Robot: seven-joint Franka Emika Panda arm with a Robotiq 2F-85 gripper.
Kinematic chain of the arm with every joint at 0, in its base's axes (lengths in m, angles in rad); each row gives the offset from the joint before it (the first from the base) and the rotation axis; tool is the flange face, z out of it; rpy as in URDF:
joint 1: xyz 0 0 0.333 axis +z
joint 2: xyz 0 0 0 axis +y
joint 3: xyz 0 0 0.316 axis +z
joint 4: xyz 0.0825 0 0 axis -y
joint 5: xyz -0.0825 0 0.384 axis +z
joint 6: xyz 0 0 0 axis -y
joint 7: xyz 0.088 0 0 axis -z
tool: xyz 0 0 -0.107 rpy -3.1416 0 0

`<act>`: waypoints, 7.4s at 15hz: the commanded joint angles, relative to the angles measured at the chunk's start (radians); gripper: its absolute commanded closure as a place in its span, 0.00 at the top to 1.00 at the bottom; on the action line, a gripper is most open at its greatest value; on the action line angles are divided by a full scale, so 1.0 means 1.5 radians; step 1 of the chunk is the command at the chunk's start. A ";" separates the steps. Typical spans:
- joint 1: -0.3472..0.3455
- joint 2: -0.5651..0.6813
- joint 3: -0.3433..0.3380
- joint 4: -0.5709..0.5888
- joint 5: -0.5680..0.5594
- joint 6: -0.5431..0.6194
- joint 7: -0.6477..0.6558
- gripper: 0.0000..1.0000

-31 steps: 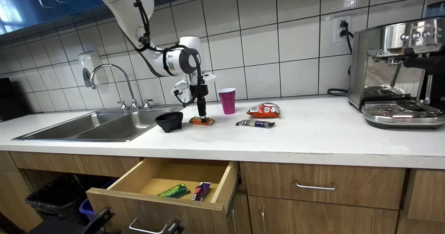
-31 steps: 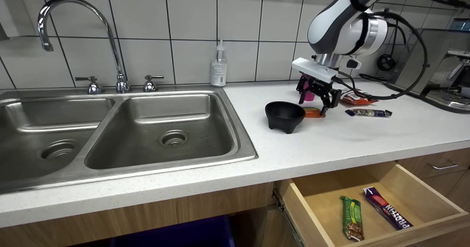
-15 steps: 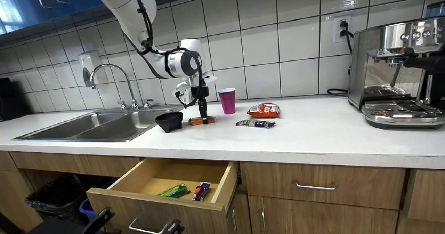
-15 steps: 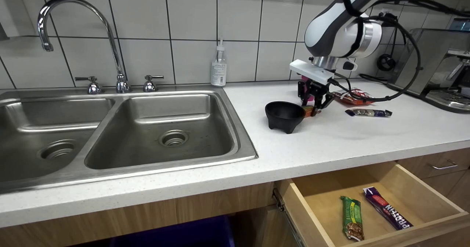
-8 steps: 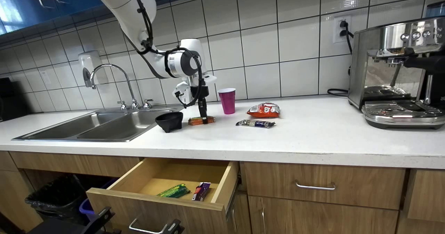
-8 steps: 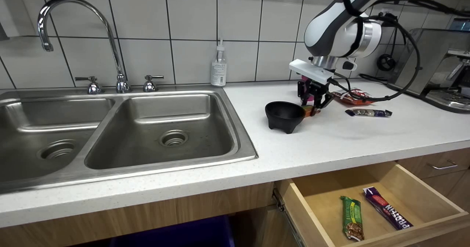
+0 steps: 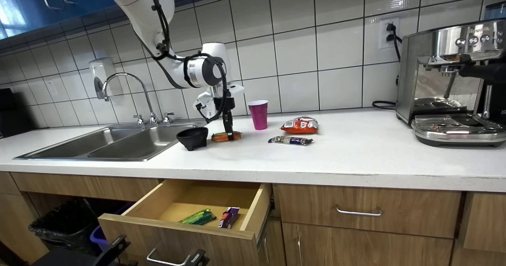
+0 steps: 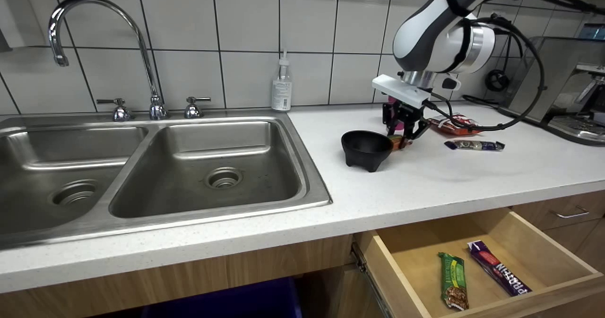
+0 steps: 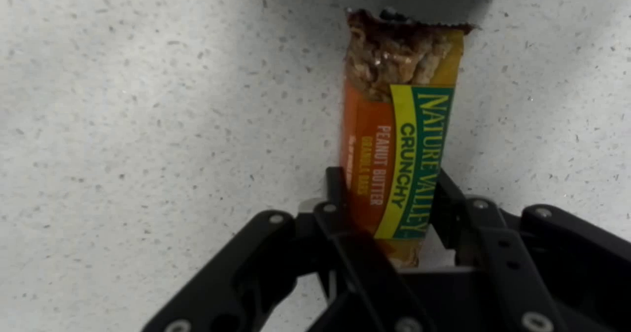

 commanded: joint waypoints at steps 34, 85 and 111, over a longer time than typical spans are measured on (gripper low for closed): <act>-0.044 -0.429 0.034 -0.626 0.043 0.252 -0.176 0.18; -0.055 -0.398 0.041 -0.709 0.084 0.282 -0.157 1.00; -0.108 -0.472 0.031 -0.617 0.080 0.209 -0.186 1.00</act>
